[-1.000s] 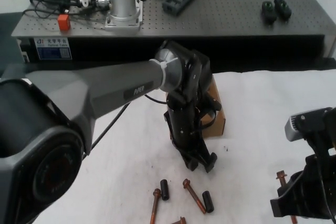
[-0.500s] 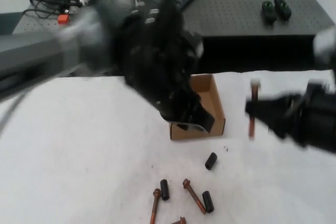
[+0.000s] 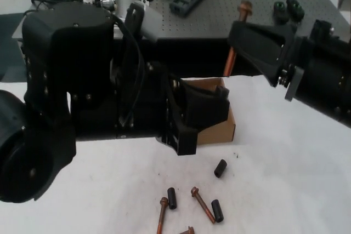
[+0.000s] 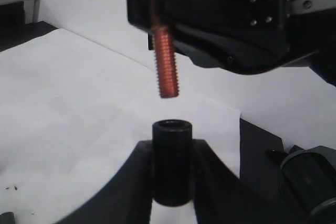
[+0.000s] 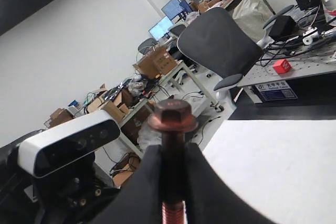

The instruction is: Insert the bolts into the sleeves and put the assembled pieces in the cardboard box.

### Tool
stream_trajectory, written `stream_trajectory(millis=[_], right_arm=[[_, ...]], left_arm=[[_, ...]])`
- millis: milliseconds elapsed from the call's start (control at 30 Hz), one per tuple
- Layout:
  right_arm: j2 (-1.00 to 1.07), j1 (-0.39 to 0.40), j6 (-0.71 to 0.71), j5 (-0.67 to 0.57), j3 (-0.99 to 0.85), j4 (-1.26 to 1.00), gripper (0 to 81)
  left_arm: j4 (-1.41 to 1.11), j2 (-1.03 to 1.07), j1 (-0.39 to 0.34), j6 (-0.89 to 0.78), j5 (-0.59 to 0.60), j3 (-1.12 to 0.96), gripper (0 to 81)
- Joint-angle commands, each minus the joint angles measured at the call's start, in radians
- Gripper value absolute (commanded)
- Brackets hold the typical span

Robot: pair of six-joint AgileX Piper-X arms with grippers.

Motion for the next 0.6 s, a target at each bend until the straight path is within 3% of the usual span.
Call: stream_trajectory(millis=[0, 167, 567], right_arm=[[0.008, 0.009, 0.008, -0.019, -0.015, 0.010, 0.5], [0.008, 0.009, -0.008, -0.082, -0.015, 0.052, 0.5], [0.008, 0.009, -0.058, -0.092, -0.015, 0.134, 0.5]], left_arm=[[-0.022, -0.008, -0.001, -0.010, 0.012, -0.003, 0.6], [-0.027, -0.008, -0.001, -0.010, 0.012, -0.003, 0.6], [-0.026, -0.008, -0.001, 0.000, 0.012, -0.003, 0.6]])
